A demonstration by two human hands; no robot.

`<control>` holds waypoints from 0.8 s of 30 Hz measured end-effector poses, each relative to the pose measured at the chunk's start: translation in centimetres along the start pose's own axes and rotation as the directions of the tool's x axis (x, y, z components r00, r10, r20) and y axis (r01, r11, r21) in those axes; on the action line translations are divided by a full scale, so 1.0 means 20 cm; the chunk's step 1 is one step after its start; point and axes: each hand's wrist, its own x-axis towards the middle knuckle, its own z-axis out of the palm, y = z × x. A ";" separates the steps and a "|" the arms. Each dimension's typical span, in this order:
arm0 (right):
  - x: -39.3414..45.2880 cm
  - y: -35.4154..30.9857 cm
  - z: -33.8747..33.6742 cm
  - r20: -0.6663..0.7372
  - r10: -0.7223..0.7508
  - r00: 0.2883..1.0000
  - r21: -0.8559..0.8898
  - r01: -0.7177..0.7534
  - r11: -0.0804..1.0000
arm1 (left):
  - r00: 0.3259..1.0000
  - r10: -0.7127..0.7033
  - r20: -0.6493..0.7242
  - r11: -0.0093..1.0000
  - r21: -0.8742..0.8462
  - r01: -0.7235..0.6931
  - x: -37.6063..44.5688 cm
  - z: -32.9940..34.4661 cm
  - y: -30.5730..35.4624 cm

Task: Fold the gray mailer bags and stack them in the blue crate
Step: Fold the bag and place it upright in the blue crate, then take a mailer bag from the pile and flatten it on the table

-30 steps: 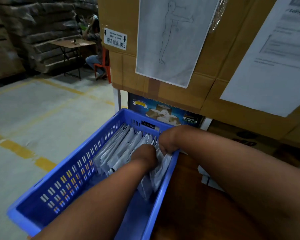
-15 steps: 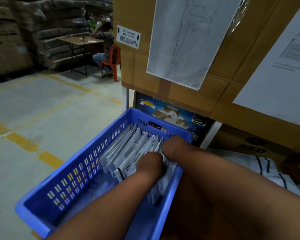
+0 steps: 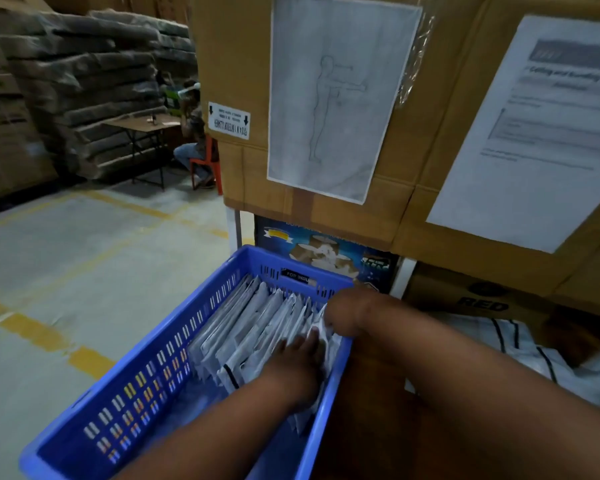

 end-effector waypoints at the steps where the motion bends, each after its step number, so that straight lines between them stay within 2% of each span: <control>1: 0.00 -0.02 -0.01 0.039 -0.001 0.999 0.025 0.000 1.000 | 1.000 0.001 0.026 1.000 0.021 -0.001 -0.01 0.01 0.02; 4: 0.00 -0.03 -0.03 0.072 0.013 0.997 0.051 -0.017 0.999 | 0.996 -0.037 0.075 0.998 0.050 0.033 0.02 -0.02 0.05; 7: -0.05 0.03 0.00 -0.028 -0.025 0.999 0.204 0.030 0.979 | 0.994 -0.011 0.105 0.999 0.045 0.006 0.05 -0.07 0.03; 10: -0.26 0.11 0.04 -0.192 -0.029 0.981 0.384 0.102 0.918 | 1.000 -0.012 -0.009 1.000 -0.011 0.012 0.01 -0.17 0.04; 12: -0.38 0.15 0.11 -0.325 -0.005 0.946 0.370 0.132 0.920 | 0.995 -0.040 -0.093 0.999 -0.023 0.038 -0.05 -0.25 0.07; 14: -0.49 0.17 0.21 -0.413 0.042 0.910 0.317 0.100 0.943 | 0.989 -0.056 -0.135 0.998 0.018 0.059 -0.12 -0.33 0.13; 19: -0.85 0.18 0.46 -0.531 0.233 0.815 0.332 -0.054 0.942 | 0.960 -0.011 -0.279 0.983 0.172 0.062 -0.25 -0.53 0.37; 21: -0.99 0.18 0.57 -0.544 0.295 0.785 0.382 -0.081 0.920 | 0.937 0.021 -0.349 0.984 0.174 0.043 -0.29 -0.57 0.52; 24: -1.19 0.19 0.76 -0.491 0.362 0.793 0.457 -0.119 0.881 | 0.927 0.097 -0.363 0.983 0.178 -0.033 -0.31 -0.48 0.77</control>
